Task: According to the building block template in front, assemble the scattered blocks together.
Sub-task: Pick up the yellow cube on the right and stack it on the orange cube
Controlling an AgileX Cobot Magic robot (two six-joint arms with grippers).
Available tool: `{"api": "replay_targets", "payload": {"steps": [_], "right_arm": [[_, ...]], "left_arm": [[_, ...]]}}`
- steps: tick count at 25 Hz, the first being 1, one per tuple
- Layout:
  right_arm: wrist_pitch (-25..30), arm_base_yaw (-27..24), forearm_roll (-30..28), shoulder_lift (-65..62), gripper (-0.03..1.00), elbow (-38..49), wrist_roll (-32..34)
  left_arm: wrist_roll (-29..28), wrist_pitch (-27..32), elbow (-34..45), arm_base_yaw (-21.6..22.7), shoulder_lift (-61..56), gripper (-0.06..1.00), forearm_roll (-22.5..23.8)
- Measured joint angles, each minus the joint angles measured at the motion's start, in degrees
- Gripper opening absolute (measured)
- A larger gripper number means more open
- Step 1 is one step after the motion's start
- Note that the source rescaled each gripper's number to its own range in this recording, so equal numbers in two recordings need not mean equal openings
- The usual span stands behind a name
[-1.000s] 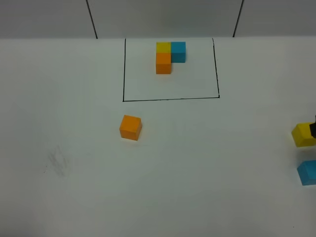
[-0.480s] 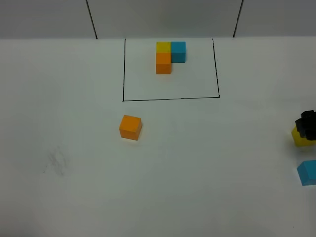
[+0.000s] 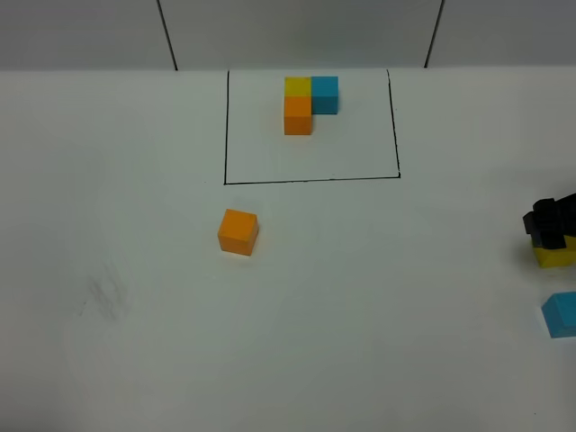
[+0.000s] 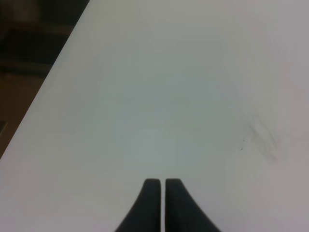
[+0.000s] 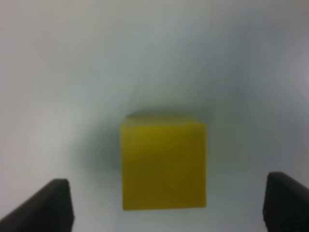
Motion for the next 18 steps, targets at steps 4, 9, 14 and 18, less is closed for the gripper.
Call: {"api": "replay_targets", "payload": {"steps": [4,9,14,18], "right_arm": [[-2.01,0.00,-0.05,2.79,0.81,-0.16,0.00],[-3.48,0.00,-0.49,5.74,0.81,-0.16,0.00],[-5.41,0.00,-0.54,7.77,0.77,-0.18,0.00],[-5.84,0.00,-0.60,9.00,0.66,-0.18,0.00]], "left_arm": [[0.00,0.00,0.00,0.00,0.00,0.00,0.00],[0.00,0.00,0.00,0.00,0.00,0.00,0.00],[0.11,0.00,0.00,0.00,0.00,0.00,0.00],[0.11,-0.05,0.00,0.00,0.00,0.00,0.00]]}}
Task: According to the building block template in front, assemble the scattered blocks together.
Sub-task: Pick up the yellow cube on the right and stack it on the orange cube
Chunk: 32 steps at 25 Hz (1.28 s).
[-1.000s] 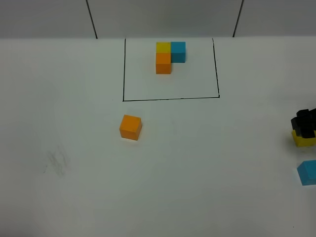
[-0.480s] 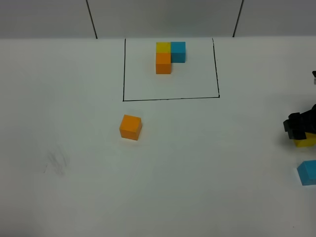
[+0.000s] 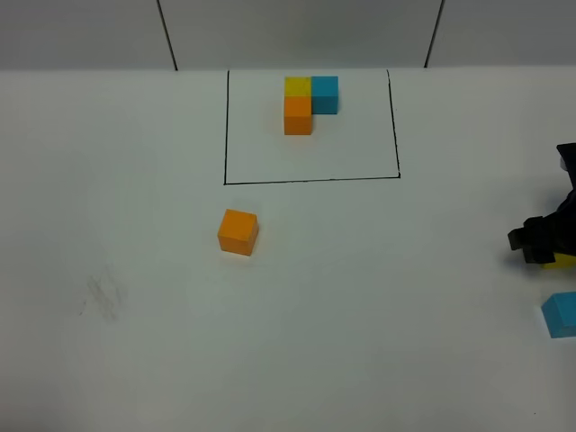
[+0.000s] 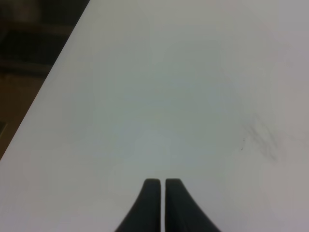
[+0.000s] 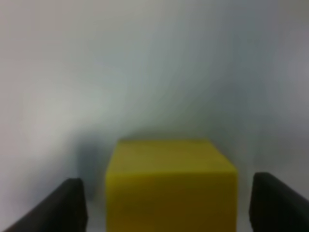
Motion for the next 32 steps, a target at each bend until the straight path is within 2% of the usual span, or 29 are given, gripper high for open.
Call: {"api": "replay_targets", "payload": {"steps": [4,10,17,23,32], "right_arm": [[-0.61,0.00,0.00,0.13,0.47,0.00,-0.24],[-1.54,0.00,0.17,0.13,0.47,0.00,-1.29],[-1.80,0.59,3.68,-0.59,0.47,-0.05,-1.33],[3.99,2.39,5.53,-7.20,0.47,-3.51,-0.55],[14.18,10.40,6.05,-18.31,0.47,-10.27,4.35]], "left_arm": [[0.00,0.00,0.00,0.00,0.00,0.00,0.00],[0.00,0.00,0.00,0.00,0.00,0.00,0.00],[0.00,0.00,0.00,0.00,0.00,0.00,0.00],[0.00,0.00,0.00,0.00,0.00,0.00,0.00],[0.00,0.00,0.00,0.00,0.00,0.00,0.00]]}}
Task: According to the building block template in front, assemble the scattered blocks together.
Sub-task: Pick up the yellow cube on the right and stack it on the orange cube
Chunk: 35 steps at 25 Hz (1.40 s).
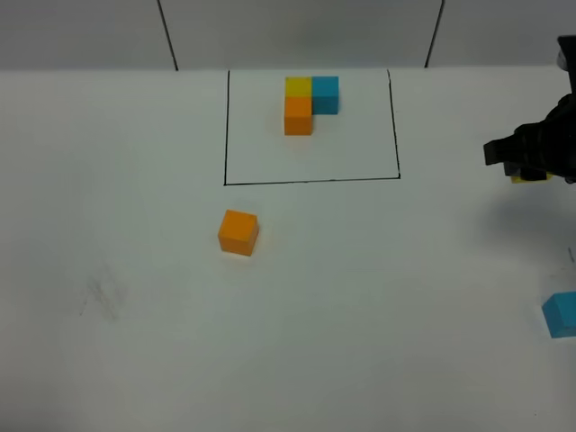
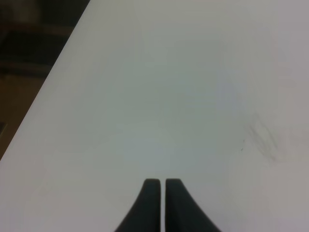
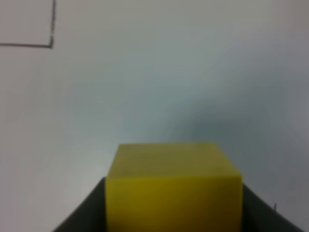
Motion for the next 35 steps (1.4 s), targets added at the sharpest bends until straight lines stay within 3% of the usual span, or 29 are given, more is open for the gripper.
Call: {"api": "replay_targets", "payload": {"steps": [11,21,35], "right_arm": [[10.57,7.37,1.61,-7.06,0.47,-1.30,11.89],[7.40,15.40,-1.92,-6.06,0.47,-4.33,23.69],[8.37,26.10,-11.10,11.60,0.47,-23.76,37.14]], "left_arm": [[0.00,0.00,0.00,0.00,0.00,0.00,0.00],[0.00,0.00,0.00,0.00,0.00,0.00,0.00],[0.00,0.00,0.00,0.00,0.00,0.00,0.00]]}}
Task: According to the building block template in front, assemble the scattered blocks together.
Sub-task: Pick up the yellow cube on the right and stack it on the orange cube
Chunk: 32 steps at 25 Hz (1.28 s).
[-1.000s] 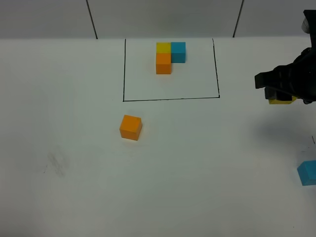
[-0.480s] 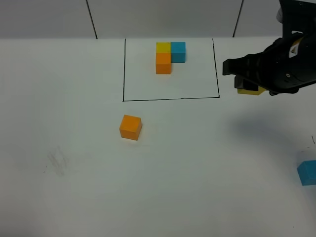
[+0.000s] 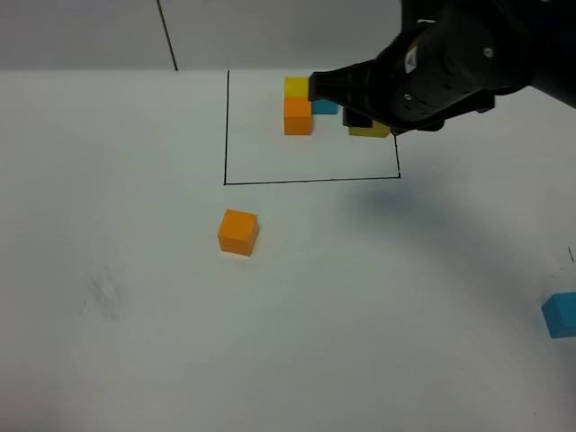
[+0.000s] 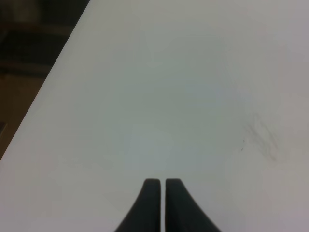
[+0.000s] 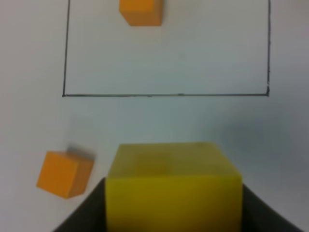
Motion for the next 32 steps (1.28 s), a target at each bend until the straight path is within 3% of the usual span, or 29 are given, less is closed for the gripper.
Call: {"api": "replay_targets", "payload": {"steps": [19,32], "right_arm": [[0.31,6.10,-2.28,25.51,0.47,-21.40,10.64],[0.76,6.62,-2.28,31.99,0.47,-24.94,9.75]], "left_arm": [[0.16,0.00,0.00,0.00,0.00,0.00,0.00],[0.16,0.00,0.00,0.00,0.00,0.00,0.00]]}}
